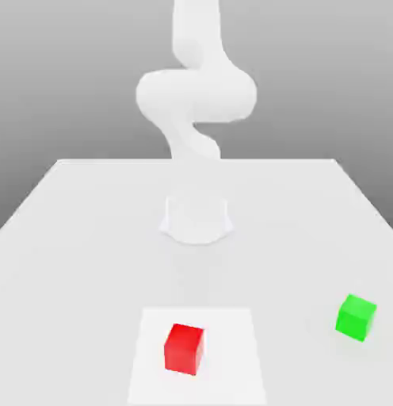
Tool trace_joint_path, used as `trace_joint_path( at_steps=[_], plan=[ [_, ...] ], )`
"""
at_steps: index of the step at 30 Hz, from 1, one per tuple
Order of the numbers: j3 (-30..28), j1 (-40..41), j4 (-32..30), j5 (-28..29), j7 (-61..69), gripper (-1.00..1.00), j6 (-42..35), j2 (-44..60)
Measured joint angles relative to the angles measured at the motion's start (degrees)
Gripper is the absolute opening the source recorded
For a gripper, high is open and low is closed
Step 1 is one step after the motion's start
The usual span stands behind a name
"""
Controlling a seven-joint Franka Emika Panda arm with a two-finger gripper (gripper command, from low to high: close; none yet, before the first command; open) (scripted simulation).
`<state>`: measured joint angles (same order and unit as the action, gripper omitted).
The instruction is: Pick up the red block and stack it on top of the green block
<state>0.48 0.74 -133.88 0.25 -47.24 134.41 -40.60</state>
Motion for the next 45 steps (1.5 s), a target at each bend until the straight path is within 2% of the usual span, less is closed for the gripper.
trace_joint_path(
  at_steps=[21,27,28,35,41,45],
  plan=[
    [1.7,4.1,-17.6,0.5,-10.7,0.00,22.1,44.0],
    [1.0,3.6,-16.8,1.4,-11.7,0.00,32.1,56.4],
    [0.8,3.5,-16.6,1.5,-11.9,-1.00,33.1,57.6],
    [0.9,3.6,-16.6,1.6,-12.0,-1.00,33.1,57.5],
    [1.8,3.8,-18.2,0.4,-10.8,-1.00,23.9,46.8],
    [5.7,-0.5,-17.8,1.0,-5.9,-1.00,21.8,45.2]
  ],
)
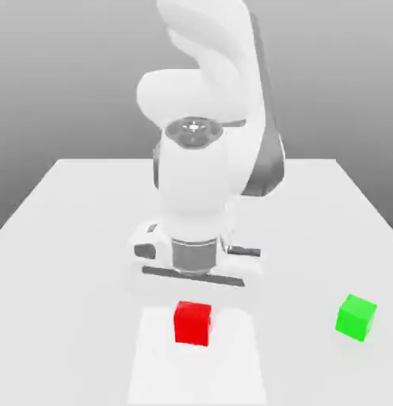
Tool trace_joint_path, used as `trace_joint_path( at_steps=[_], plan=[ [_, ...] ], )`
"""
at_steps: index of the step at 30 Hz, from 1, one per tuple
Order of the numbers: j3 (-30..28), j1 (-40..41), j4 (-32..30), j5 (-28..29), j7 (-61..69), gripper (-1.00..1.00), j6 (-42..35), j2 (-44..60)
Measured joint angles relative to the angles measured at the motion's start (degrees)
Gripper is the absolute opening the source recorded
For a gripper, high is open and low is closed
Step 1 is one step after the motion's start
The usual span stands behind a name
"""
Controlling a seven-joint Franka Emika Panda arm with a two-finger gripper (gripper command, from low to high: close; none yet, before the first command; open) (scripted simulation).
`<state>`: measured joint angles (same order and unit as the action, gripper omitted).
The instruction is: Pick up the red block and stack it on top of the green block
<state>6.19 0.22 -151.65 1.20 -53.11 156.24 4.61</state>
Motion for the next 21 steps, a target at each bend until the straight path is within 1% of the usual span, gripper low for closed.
trace_joint_path(
  at_steps=[16,19,21],
  plan=[
    [13.3,-20.6,2.5,0.2,23.3,-1.00,-5.2,-2.5],
    [12.1,-21.1,2.9,4.2,21.4,-1.00,-0.9,2.5],
    [10.1,-22.5,3.2,7.6,19.1,-1.00,2.7,6.6]
  ],
)
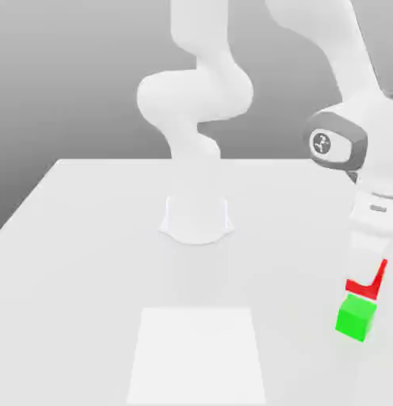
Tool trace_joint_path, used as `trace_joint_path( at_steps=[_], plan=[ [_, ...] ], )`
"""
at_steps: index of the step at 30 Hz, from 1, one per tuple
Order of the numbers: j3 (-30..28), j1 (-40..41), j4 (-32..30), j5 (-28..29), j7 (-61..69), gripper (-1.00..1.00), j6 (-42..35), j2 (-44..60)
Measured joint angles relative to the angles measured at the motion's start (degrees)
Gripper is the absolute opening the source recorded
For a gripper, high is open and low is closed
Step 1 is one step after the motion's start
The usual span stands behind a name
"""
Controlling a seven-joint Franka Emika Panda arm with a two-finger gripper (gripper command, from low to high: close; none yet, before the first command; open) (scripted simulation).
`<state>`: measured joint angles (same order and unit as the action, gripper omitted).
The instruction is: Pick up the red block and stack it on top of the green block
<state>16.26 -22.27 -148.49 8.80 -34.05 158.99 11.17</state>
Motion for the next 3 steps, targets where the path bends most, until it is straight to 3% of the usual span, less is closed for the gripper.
trace_joint_path(
  at_steps=[1,3],
  plan=[
    [-0.6,-0.4,0.1,1.1,-0.8,1.00,1.1,1.2],
    [-0.6,-0.4,0.1,1.1,-0.8,1.00,1.1,1.2]
  ],
)
